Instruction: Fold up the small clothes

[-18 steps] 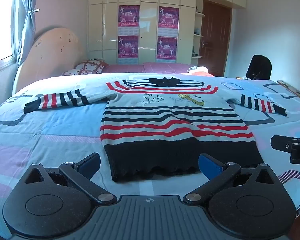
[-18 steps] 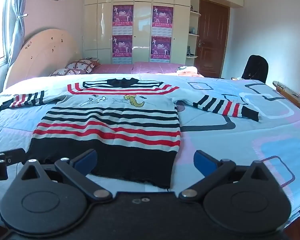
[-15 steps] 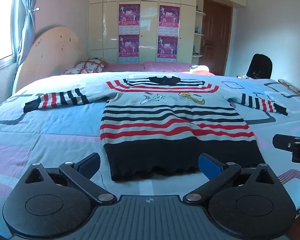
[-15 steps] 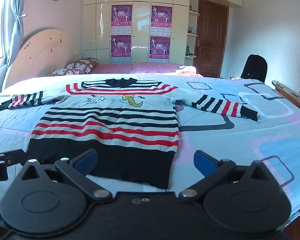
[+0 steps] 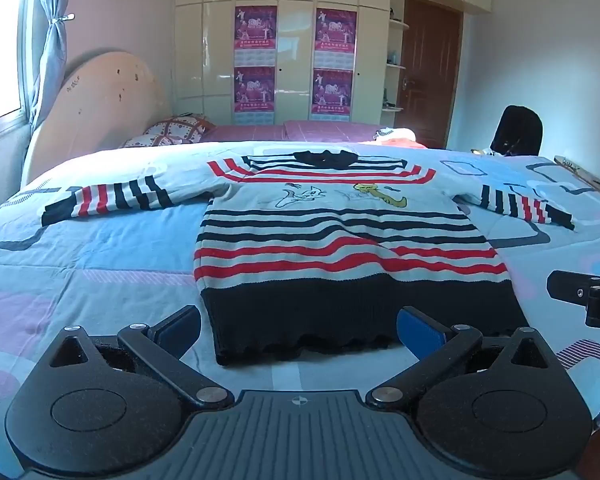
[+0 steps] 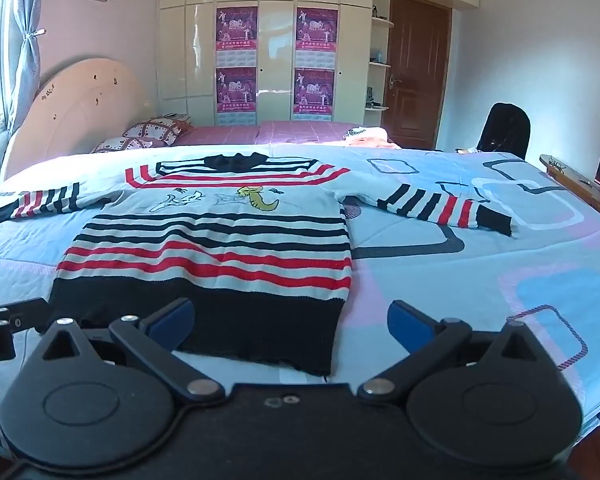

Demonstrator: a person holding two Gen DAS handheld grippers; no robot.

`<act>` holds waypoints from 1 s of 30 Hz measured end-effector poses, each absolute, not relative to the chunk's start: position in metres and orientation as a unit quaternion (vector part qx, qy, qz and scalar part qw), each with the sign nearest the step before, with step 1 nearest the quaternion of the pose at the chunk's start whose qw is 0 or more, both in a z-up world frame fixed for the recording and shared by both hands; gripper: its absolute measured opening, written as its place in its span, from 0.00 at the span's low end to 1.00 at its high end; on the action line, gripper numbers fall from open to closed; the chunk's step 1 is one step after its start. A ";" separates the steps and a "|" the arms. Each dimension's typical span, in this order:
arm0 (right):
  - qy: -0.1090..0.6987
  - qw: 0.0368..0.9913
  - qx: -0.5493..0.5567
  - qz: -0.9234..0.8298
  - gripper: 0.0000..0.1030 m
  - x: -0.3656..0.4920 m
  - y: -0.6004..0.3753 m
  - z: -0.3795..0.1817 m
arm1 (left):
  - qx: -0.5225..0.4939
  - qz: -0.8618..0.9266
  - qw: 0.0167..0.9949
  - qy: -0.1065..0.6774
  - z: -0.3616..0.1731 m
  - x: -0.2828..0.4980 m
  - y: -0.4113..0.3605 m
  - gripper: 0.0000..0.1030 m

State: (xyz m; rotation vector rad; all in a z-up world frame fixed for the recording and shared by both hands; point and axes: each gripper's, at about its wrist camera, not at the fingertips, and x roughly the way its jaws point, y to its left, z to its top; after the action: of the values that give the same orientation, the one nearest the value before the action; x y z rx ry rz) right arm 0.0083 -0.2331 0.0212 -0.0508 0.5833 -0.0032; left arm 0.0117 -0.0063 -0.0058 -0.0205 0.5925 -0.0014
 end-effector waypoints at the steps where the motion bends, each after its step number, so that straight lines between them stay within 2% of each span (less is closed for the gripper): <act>1: 0.288 0.957 -0.024 -0.001 1.00 0.008 -0.233 0.021 | -0.011 0.000 0.956 0.292 -0.005 0.010 -0.006 1.00; 30: 0.286 0.958 -0.025 -0.004 1.00 0.010 -0.226 0.022 | -0.005 0.000 0.956 0.294 -0.002 0.008 -0.002 1.00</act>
State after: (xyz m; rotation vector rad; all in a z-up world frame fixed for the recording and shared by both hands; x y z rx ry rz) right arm 0.0096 -0.2255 0.0221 -0.0517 0.5803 -0.0089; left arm 0.0077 -0.0023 -0.0024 -0.0102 0.5976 0.0006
